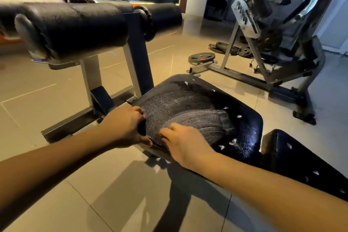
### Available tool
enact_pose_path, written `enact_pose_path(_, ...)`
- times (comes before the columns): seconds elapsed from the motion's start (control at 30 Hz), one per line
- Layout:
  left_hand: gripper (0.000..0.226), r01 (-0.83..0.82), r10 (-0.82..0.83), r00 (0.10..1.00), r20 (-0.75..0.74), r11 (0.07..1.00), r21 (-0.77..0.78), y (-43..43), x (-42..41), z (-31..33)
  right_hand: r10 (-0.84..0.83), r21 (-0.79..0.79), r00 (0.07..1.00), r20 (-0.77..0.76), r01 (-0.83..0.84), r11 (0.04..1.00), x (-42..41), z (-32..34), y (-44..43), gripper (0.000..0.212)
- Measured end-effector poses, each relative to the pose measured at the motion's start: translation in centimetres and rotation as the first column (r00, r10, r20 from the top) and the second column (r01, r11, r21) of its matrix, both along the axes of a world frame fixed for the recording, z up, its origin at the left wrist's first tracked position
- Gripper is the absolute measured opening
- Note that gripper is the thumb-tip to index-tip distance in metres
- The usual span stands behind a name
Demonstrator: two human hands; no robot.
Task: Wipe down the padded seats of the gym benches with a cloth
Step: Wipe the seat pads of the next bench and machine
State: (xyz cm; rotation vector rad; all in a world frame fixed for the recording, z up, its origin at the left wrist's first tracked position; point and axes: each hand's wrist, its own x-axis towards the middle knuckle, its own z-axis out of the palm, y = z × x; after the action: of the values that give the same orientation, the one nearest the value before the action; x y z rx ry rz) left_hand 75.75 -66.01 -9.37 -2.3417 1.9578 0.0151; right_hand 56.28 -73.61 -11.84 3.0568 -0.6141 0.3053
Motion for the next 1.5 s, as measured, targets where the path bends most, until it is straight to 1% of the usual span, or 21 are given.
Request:
enact_pose_path(0.07, 0.093, -0.001, 0.001, 0.999, -0.036, 1.0, 0.001, 0.0, 0.0, 0.2, -0.162, -0.011, 0.986, -0.028, 0.162, 0.987, -3.1, 0.3, -3.8, 0.02)
enact_pose_path(0.13, 0.094, -0.01, 0.01, 0.997, -0.072, 1.0, 0.002, -0.1, -0.2, 0.5, -0.386, -0.048, 0.923, 0.008, 0.386, 0.921, -5.0, 0.7, -9.9, 0.025)
enact_pose_path(0.2, 0.091, -0.01, 0.01, 0.996, -0.088, 1.0, 0.007, -0.2, -0.4, 0.7, -0.496, -0.06, 0.866, 0.065, 0.499, 0.864, -4.4, 1.1, -13.5, 0.024)
enact_pose_path(0.3, 0.087, -0.008, 0.01, 0.996, -0.088, 1.0, 0.02, -0.3, -0.4, 0.9, -0.392, -0.02, 0.915, 0.095, 0.396, 0.918, 0.7, 0.9, -10.8, 0.019)
enact_pose_path(0.37, 0.084, -0.004, 0.008, 0.997, -0.083, 0.999, 0.037, -0.5, -0.2, 1.2, -0.173, -0.014, 0.984, 0.045, 0.174, 0.985, 2.9, 0.6, -5.7, 0.015)
enact_pose_path(0.47, 0.081, -0.014, 0.02, 0.996, -0.092, 0.998, 0.06, -1.2, -0.1, 1.8, 0.062, 0.013, 0.998, 0.02, -0.062, 0.998, 1.1, -0.2, -2.1, 0.013)
enact_pose_path(0.5, 0.082, -0.018, 0.026, 0.994, -0.111, 0.998, 0.066, -1.4, 0.0, 2.0, 0.058, 0.004, 0.998, 0.038, -0.058, 0.998, -0.2, -0.2, -3.2, 0.015)
enact_pose_path(0.53, 0.082, -0.014, 0.022, 0.992, -0.121, 0.998, 0.069, -1.7, 0.2, 2.0, -0.013, 0.0, 0.999, 0.029, 0.013, 1.0, -1.5, 0.0, -5.1, 0.016)
enact_pose_path(0.6, 0.083, -0.003, 0.01, 0.994, -0.113, 0.998, 0.061, -2.0, 0.6, 1.7, -0.248, -0.024, 0.969, 0.007, 0.248, 0.968, -4.0, 0.4, -10.2, 0.021)
enact_pose_path(0.67, 0.082, 0.001, 0.003, 0.997, -0.08, 0.999, 0.045, -2.2, 0.8, 1.2, -0.45, -0.069, 0.892, 0.039, 0.452, 0.89, -4.9, 0.9, -14.4, 0.024)
enact_pose_path(0.73, 0.082, 0.008, -0.006, 0.997, -0.073, 1.0, 0.025, -2.2, 0.9, 0.5, -0.502, -0.061, 0.86, 0.091, 0.508, 0.859, -3.1, 1.0, -15.5, 0.025)
enact_pose_path(0.83, 0.083, 0.007, -0.006, 0.998, -0.066, 1.0, 0.021, -2.2, 1.1, 0.5, -0.414, 0.019, 0.907, 0.077, 0.414, 0.91, 2.2, 1.2, -11.8, 0.021)
enact_pose_path(0.93, 0.083, 0.011, -0.01, 0.999, -0.053, 1.0, 0.022, -2.0, 1.2, 0.4, -0.126, 0.058, 0.991, 0.049, 0.123, 0.991, 3.8, 0.9, -4.9, 0.019)
enact_pose_path(1.0, 0.085, 0.012, -0.012, 0.998, -0.068, 1.0, 0.008, -1.4, 1.3, -0.1, 0.031, 0.05, 0.997, 0.068, -0.034, 0.998, 1.6, 0.4, -2.1, 0.019)
enact_pose_path(1.03, 0.089, 0.005, -0.005, 0.997, -0.078, 1.0, -0.002, -1.1, 1.5, -0.4, 0.034, 0.041, 0.998, 0.058, -0.037, 0.998, 0.4, 0.0, -2.5, 0.02)
enact_pose_path(1.1, 0.097, -0.004, 0.003, 0.994, -0.113, 1.0, -0.008, -0.4, 1.6, -1.0, -0.133, -0.002, 0.991, 0.015, 0.133, 0.991, -1.6, 0.1, -6.0, 0.021)
enact_pose_path(1.2, 0.121, 0.0, -0.001, 0.988, -0.157, 1.0, -0.007, 0.1, 1.8, -1.1, -0.485, -0.101, 0.874, 0.006, 0.483, 0.87, -3.3, 1.0, -13.0, 0.02)
enact_pose_path(1.27, 0.139, 0.033, -0.035, 0.992, -0.124, 0.999, -0.014, 0.0, 2.0, -1.2, -0.547, -0.104, 0.835, 0.062, 0.551, 0.828, -1.6, 1.4, -13.5, 0.014)
enact_pose_path(1.37, 0.133, 0.057, -0.06, 0.996, -0.069, 0.998, -0.038, -0.3, 2.2, -1.7, -0.435, -0.038, 0.899, 0.045, 0.437, 0.899, 3.7, 1.0, -8.7, 0.017)
enact_pose_path(1.43, 0.134, 0.066, -0.068, 0.997, -0.045, 0.997, -0.042, -0.3, 2.2, -2.1, -0.248, -0.028, 0.968, 0.033, 0.249, 0.968, 5.0, 0.6, -4.2, 0.017)
enact_pose_path(1.5, 0.14, 0.063, -0.066, 0.997, -0.046, 0.996, -0.06, -0.2, 2.3, -2.4, -0.08, -0.02, 0.996, 0.041, 0.081, 0.997, 3.3, 0.2, -1.1, 0.016)
